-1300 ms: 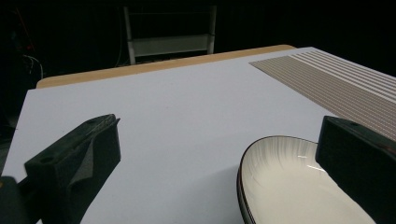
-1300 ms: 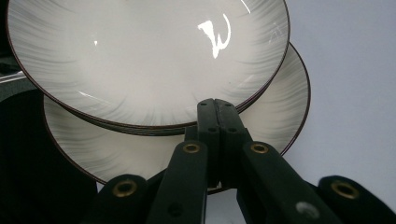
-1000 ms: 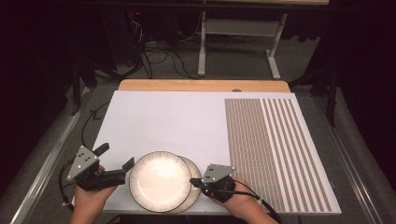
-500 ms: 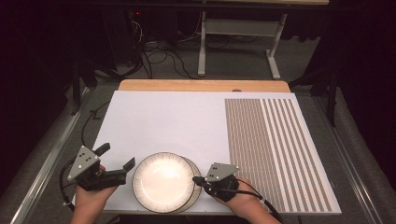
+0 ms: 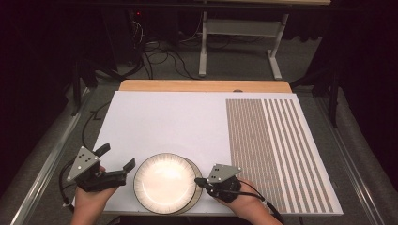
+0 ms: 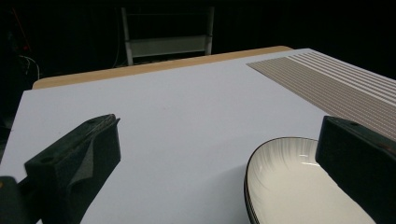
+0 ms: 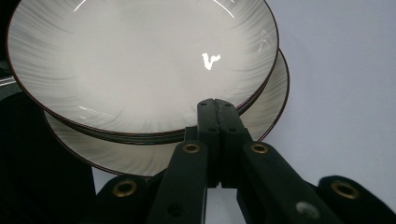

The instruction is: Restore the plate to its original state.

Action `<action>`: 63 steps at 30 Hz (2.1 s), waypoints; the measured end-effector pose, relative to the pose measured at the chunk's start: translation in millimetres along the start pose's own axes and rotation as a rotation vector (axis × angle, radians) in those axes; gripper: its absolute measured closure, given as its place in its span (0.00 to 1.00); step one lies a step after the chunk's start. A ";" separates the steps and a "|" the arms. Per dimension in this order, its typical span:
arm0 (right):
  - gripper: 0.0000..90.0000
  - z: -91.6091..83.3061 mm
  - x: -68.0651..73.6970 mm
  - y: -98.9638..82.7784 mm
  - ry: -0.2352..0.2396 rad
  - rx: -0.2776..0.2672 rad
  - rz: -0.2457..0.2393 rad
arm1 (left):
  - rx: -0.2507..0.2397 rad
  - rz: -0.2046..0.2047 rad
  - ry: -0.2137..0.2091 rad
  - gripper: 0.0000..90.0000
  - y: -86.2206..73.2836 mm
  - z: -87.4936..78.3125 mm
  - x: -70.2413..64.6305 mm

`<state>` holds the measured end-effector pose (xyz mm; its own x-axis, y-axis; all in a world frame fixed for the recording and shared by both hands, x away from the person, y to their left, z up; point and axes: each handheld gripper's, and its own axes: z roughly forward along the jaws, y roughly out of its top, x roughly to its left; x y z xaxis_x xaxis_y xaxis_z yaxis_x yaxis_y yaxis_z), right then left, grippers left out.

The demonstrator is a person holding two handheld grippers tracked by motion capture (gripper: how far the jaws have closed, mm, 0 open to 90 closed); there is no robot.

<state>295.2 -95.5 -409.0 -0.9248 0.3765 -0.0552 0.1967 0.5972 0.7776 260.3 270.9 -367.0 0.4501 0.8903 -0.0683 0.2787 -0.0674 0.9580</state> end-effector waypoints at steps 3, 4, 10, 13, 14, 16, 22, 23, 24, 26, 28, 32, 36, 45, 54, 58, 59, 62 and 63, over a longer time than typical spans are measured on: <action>1.00 -1.2 -0.9 -0.4 -0.003 -0.006 0.000 | -0.001 -0.001 0.000 0.00 0.1 -0.1 0.1; 1.00 -1.9 -1.0 -0.3 -0.006 -0.004 0.001 | -0.001 -0.001 0.000 0.00 0.1 -0.1 0.0; 1.00 -5.2 -2.6 -1.0 -0.012 -0.008 0.008 | 0.002 0.000 -0.002 0.00 -0.1 0.3 -0.2; 1.00 -8.3 -4.5 -1.6 -0.018 -0.017 0.011 | 0.002 -0.002 -0.003 0.00 -0.2 0.5 -0.1; 1.00 -9.8 -5.2 -1.9 -0.024 -0.018 0.016 | 0.002 -0.003 -0.004 0.00 -0.3 0.7 -0.1; 1.00 -12.9 -6.8 -2.9 -0.029 -0.024 0.020 | 0.002 -0.005 -0.006 0.00 -0.5 1.1 -0.4; 1.00 -15.6 -4.7 -4.0 -0.027 -0.022 0.022 | 0.003 -0.003 -0.012 0.00 -1.0 1.8 -1.5; 1.00 -16.6 -5.3 -4.1 -0.028 -0.026 0.020 | 0.001 -0.004 -0.012 0.00 -1.2 1.7 -1.4; 1.00 -17.9 -6.1 -4.4 -0.030 -0.031 0.021 | 0.000 -0.005 -0.013 0.00 -1.4 1.6 -1.3; 1.00 -22.1 -8.4 -4.7 -0.041 -0.042 0.028 | -0.001 -0.006 -0.014 0.00 -1.6 1.4 -1.2; 1.00 -27.7 -12.3 -5.6 -0.055 -0.052 0.037 | -0.001 -0.006 -0.016 0.00 -1.8 1.7 -1.2; 1.00 -38.3 -19.6 -8.6 -0.074 -0.070 0.062 | 0.001 -0.004 -0.020 0.00 -2.1 2.5 -1.8; 0.96 -48.2 -26.5 -12.6 -0.094 -0.090 0.088 | 0.004 -0.003 -0.022 0.00 -2.7 3.4 -2.5; 0.57 -72.3 -38.6 -26.0 -0.184 -0.143 0.138 | 0.000 -0.005 -0.026 0.00 -5.5 7.0 -4.0; 0.19 -90.2 -43.0 -35.1 -0.295 -0.236 0.204 | 0.014 -0.004 -0.064 0.00 -9.0 16.7 -10.1; 0.01 -92.3 -44.7 -37.9 -0.344 -0.275 0.228 | 0.019 0.018 -0.084 0.00 -9.8 20.1 -15.2; 0.01 -92.8 -45.4 -38.7 -0.354 -0.283 0.230 | 0.017 0.021 -0.086 0.00 -9.8 20.2 -16.4; 0.01 -93.7 -46.0 -40.0 -0.380 -0.294 0.245 | 0.019 0.026 -0.087 0.00 -9.7 20.4 -18.3; 0.01 -93.5 -46.0 -40.2 -0.382 -0.294 0.243 | 0.019 0.026 -0.087 0.00 -9.8 20.5 -18.7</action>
<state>299.3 -203.0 -379.2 -0.6689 0.7426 -0.0331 0.2404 0.2582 0.9357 266.6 245.7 -380.8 0.5295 0.8455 -0.0681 0.2814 -0.0993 0.9544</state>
